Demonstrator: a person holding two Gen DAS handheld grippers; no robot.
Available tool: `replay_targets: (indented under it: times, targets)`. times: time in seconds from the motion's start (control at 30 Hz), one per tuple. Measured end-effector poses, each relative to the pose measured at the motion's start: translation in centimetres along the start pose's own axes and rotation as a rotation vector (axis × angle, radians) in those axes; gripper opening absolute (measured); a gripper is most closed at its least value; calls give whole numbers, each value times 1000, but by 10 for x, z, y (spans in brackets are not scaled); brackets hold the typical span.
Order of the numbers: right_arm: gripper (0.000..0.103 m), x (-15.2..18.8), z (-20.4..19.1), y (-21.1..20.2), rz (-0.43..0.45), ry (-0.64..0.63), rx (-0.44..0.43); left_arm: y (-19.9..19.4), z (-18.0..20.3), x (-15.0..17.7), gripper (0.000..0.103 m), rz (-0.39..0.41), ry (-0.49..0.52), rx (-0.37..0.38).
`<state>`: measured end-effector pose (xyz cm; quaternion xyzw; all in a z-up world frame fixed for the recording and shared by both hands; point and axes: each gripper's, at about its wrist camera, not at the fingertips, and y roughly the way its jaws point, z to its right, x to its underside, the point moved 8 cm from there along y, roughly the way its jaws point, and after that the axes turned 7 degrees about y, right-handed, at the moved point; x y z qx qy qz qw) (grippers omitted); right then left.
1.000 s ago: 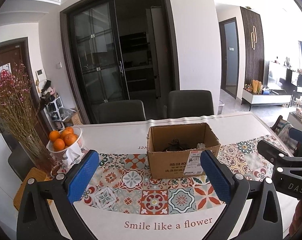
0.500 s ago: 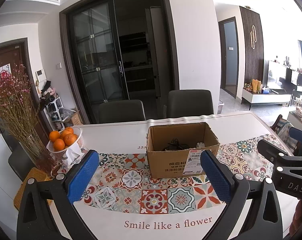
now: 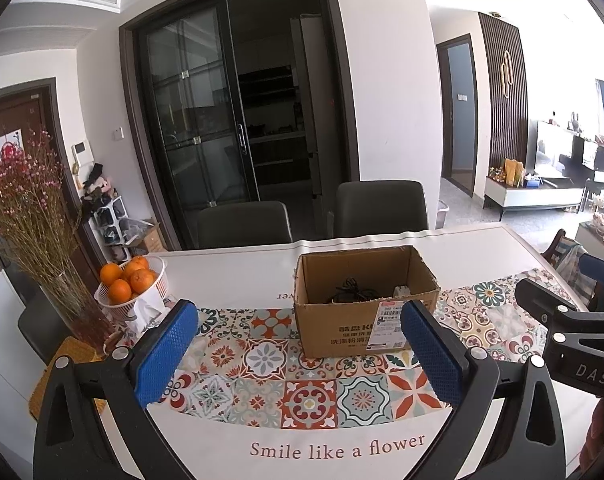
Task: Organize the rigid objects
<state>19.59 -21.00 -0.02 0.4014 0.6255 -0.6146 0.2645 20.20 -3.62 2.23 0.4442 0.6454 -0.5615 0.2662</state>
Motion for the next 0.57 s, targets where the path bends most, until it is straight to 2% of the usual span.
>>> replay_targets:
  times: [0.57]
  targets:
    - [100, 0, 0, 1, -3, -1, 0, 0, -1, -1, 103, -3, 1, 1]
